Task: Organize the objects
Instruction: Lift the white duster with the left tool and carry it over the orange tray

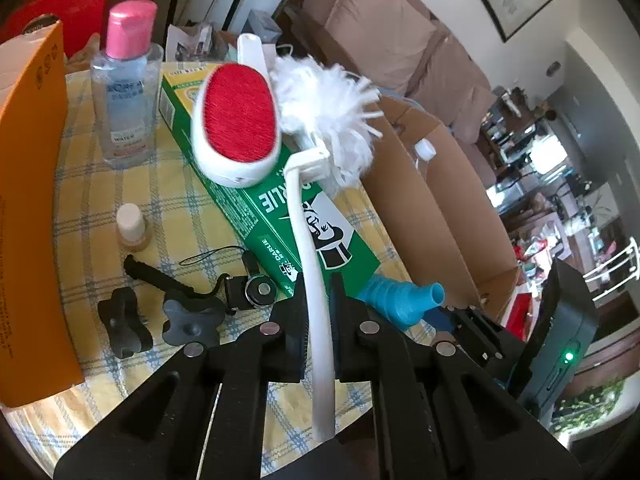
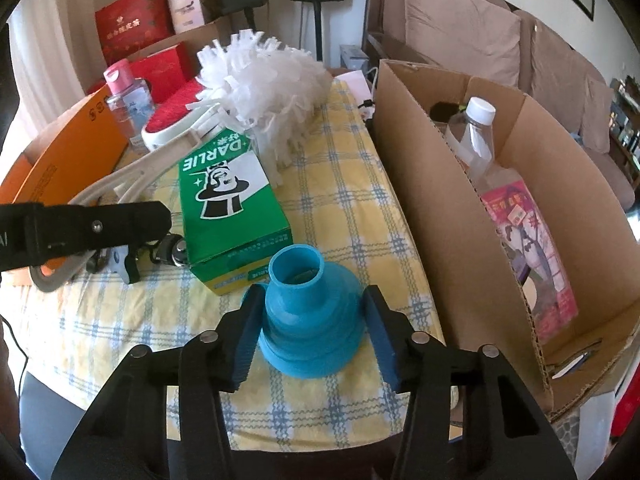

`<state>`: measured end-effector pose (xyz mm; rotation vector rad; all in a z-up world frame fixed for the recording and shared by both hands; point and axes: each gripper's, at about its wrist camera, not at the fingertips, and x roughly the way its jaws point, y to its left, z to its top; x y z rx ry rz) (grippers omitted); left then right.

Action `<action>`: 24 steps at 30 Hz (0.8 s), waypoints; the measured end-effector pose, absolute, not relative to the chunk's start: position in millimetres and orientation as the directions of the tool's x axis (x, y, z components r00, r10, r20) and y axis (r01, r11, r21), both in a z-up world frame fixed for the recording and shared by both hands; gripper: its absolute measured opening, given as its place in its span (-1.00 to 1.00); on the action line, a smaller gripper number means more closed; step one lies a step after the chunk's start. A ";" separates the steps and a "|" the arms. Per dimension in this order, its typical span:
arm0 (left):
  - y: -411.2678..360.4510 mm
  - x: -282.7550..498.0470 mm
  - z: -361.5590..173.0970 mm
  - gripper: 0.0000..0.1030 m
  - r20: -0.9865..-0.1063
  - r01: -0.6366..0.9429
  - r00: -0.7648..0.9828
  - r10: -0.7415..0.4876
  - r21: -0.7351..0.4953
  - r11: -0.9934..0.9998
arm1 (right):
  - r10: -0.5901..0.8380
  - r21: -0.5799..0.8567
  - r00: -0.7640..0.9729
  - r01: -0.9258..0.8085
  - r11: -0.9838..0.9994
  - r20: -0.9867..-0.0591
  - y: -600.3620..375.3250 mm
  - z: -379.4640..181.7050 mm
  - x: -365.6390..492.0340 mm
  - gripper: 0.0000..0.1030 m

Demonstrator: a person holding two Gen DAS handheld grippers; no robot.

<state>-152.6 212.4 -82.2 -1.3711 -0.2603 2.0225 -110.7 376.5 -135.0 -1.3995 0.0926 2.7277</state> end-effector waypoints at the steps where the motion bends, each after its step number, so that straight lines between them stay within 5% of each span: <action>1: 211.3 -152.5 -82.1 -0.85 -0.746 -0.414 -0.226 0.627 -0.509 -0.755 | 0.042 0.016 -0.586 -0.094 -0.995 -0.810 376.0 -133.0 -109.4 -0.04; 24: 172.1 -165.1 -43.9 -0.87 -0.579 -0.382 -0.319 0.750 -0.646 -0.661 | 0.044 0.009 -0.621 -0.081 -0.997 -0.783 369.9 -103.9 -94.8 -0.17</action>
